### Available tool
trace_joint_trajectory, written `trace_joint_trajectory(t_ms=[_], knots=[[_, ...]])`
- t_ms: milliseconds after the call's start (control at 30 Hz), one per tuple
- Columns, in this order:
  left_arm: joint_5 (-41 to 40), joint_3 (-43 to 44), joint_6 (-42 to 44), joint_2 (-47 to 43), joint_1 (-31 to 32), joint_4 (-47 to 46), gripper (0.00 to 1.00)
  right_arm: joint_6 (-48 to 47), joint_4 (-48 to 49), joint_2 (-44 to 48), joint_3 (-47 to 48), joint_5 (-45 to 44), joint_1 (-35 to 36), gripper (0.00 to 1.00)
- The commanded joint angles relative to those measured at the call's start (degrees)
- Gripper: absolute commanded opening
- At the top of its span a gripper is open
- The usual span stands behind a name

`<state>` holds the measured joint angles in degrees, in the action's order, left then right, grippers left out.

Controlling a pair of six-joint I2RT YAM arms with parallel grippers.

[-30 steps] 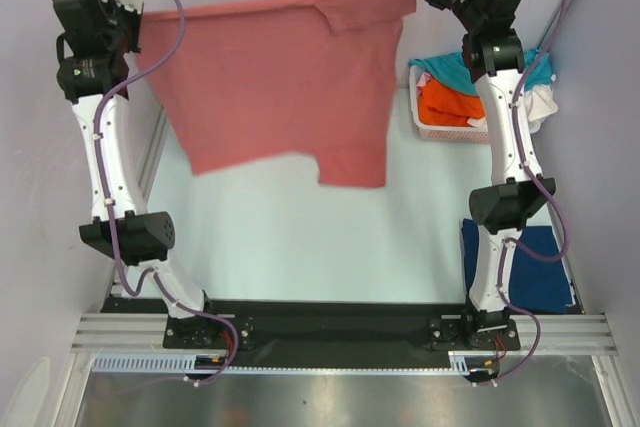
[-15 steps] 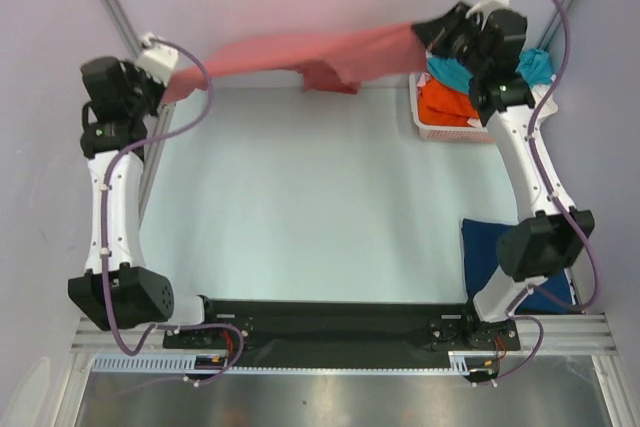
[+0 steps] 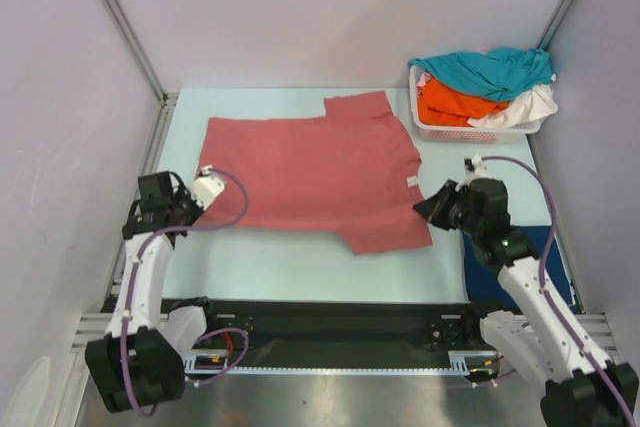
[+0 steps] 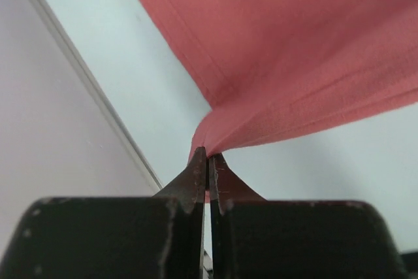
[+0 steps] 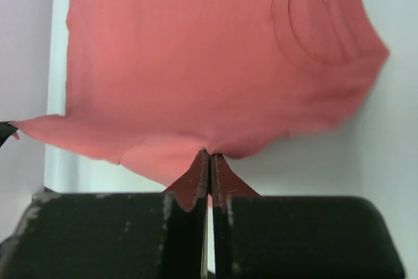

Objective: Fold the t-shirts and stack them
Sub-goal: Flatten the tshirt out, then fold the tshirt

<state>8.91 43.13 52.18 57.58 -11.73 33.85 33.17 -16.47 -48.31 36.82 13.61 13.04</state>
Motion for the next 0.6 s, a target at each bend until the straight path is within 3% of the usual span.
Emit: trace_joint_trajectory(t_ms=[0, 200, 400, 567], knots=[[-2.4, -3.66, 6.6, -7.38, -0.58, 7.45, 0.0, 2.6, -6.18, 8.03, -4.11, -2.71, 1.37, 0.0], [-1.27, -7.98, 7.76, -13.99, -0.58, 13.53, 0.02, 3.83, -7.72, 13.16, -8.95, -2.45, 2.34, 0.0], [1.82, -5.43, 2.4, -6.18, -0.49, 5.37, 0.05, 0.59, 1.42, -0.62, -6.69, -1.83, 1.3, 0.0], [0.32, 0.44, -2.78, 7.0, 0.74, -0.87, 0.05, -3.37, 6.18, -14.14, -1.93, -1.04, -0.55, 0.0]])
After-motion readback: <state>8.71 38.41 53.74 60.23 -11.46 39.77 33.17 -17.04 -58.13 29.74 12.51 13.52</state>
